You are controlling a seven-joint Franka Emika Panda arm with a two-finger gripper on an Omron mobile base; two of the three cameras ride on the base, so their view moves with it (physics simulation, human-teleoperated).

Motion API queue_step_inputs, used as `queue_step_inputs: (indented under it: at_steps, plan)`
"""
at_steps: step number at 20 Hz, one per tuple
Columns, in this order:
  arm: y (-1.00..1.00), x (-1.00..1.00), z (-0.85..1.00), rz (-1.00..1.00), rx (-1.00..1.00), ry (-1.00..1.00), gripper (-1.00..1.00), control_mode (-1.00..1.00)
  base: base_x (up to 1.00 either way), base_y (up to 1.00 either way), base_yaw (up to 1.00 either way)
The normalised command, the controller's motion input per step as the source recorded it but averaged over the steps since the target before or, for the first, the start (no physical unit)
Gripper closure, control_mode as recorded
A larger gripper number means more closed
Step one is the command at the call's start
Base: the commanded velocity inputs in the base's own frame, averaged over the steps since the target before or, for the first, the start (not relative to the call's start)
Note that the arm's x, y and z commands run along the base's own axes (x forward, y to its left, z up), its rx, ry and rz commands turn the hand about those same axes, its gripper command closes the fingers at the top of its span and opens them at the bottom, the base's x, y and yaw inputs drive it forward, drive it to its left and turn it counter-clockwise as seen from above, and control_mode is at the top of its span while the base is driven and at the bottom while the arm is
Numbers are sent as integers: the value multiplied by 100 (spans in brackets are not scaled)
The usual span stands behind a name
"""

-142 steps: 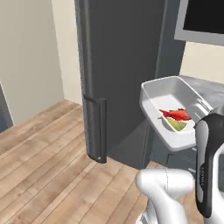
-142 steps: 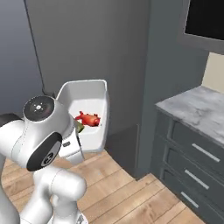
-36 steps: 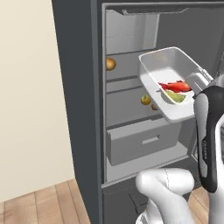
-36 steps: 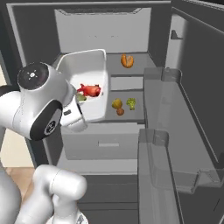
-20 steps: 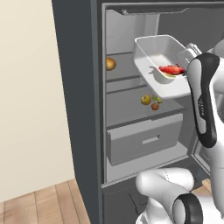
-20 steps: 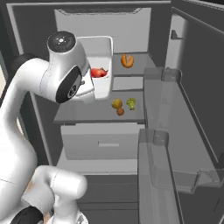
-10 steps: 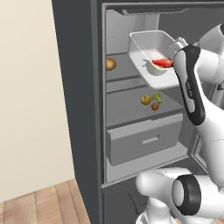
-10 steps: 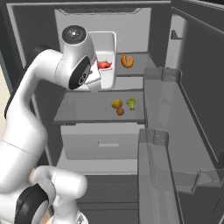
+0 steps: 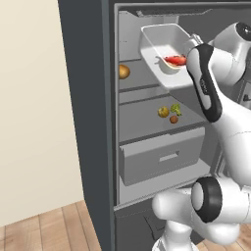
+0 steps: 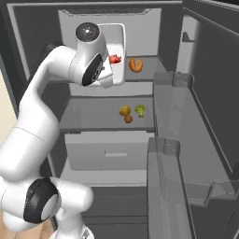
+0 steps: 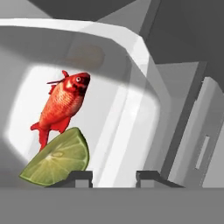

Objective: Place the tupperware on the top shelf of the fridge. Make space for the tupperware among the existing items by rearranging them on the shelves if needed. Close the fridge door when finished.

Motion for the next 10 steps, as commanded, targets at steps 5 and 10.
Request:
queue_step_inputs:
  at_steps: [5, 10]
  plan:
    - [3, 47, 0, 2, 0, -9, 100, -100, 0, 0, 0]
    - [5, 51, 0, 1, 0, -7, 100, -100, 0, 0, 0]
